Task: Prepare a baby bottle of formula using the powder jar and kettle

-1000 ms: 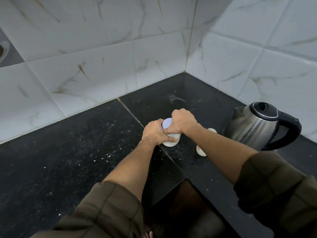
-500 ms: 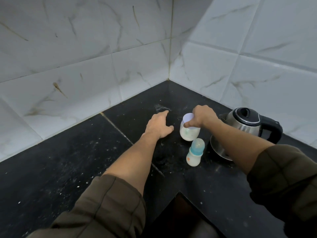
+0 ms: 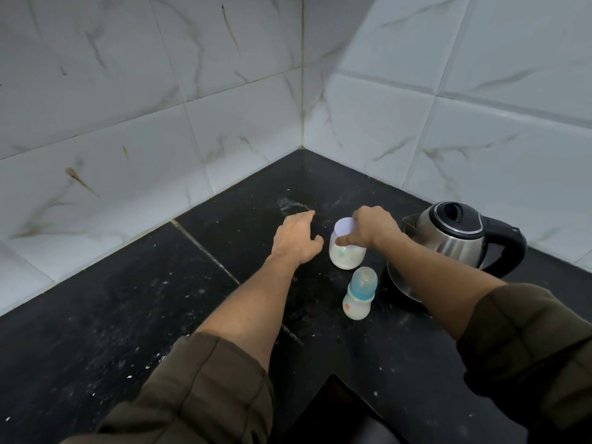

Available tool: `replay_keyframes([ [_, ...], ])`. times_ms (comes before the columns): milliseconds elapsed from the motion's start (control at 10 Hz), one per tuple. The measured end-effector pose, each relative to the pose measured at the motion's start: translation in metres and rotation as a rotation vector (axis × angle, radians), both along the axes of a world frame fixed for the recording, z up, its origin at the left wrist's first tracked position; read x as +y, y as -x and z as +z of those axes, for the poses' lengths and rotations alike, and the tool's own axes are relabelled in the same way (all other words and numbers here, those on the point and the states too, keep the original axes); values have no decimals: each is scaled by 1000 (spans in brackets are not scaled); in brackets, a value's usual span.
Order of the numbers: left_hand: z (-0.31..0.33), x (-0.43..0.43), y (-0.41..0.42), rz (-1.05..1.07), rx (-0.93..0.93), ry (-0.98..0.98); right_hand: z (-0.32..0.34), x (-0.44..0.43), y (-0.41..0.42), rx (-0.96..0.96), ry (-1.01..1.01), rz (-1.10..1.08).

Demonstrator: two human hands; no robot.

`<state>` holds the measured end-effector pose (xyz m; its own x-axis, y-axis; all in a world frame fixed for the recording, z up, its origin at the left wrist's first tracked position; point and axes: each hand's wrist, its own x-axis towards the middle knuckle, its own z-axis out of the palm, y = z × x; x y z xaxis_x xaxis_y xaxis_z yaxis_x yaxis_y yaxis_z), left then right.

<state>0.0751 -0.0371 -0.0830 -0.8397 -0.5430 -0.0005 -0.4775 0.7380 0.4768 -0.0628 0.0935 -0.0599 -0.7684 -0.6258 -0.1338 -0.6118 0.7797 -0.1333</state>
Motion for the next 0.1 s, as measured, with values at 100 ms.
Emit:
replay_keyframes([
  [100,-2,5,2,0,53,78,-7,4,-2,48,33,20],
])
